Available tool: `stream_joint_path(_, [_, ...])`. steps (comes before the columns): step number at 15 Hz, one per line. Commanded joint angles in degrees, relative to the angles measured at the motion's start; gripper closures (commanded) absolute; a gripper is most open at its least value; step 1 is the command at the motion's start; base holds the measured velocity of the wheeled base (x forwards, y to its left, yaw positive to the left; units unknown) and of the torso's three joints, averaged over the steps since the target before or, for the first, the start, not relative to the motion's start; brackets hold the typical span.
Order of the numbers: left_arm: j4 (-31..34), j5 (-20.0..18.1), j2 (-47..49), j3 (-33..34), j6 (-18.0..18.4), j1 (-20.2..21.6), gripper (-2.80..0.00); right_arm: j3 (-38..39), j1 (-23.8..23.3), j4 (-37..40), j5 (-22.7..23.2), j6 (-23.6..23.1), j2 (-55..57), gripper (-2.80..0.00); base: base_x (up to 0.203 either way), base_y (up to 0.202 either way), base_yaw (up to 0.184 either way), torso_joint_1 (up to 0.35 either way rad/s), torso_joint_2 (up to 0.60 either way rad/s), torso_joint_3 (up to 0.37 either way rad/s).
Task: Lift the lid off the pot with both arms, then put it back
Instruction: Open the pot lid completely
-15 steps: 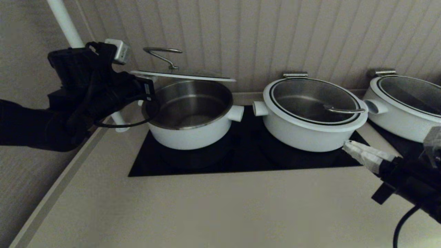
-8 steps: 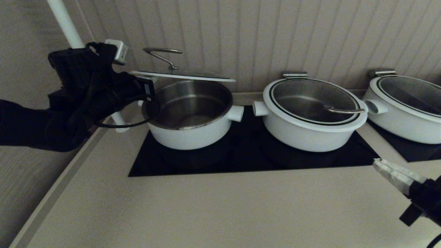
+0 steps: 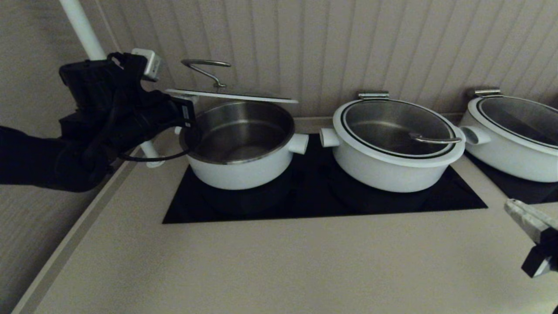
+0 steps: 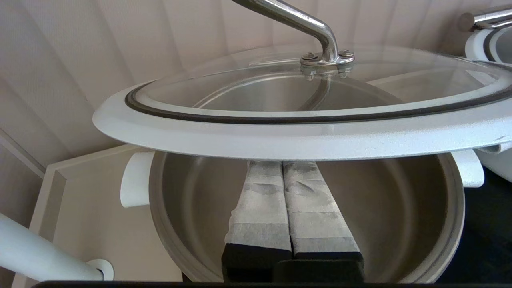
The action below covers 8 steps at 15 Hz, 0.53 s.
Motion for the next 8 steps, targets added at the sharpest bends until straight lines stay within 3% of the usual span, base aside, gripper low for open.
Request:
stream_joint_path(1, [-0.3,-0.1,-0.2,0.0,0.0,0.0,0.0,0.0,0.0,0.3,-0.7,-0.7,-0.5,0.0,0.0,0.0,0.0,0.0,0.0,0.0])
stream_joint_path(4, [-0.3,-0.1,-0.3,-0.1,0.0,0.0,0.0,0.0,0.0,8.9,-3.0,-1.4,-6.5,0.0,0.0,0.0,0.0,0.0,0.0,0.0])
stream_joint_path(8, [-0.3,0.0,-0.2,0.0,0.0,0.2,0.0,0.0,0.0,31.4,-3.2,-0.5,-21.6,0.0,0.0,0.0,0.0,0.0,0.0,0.0])
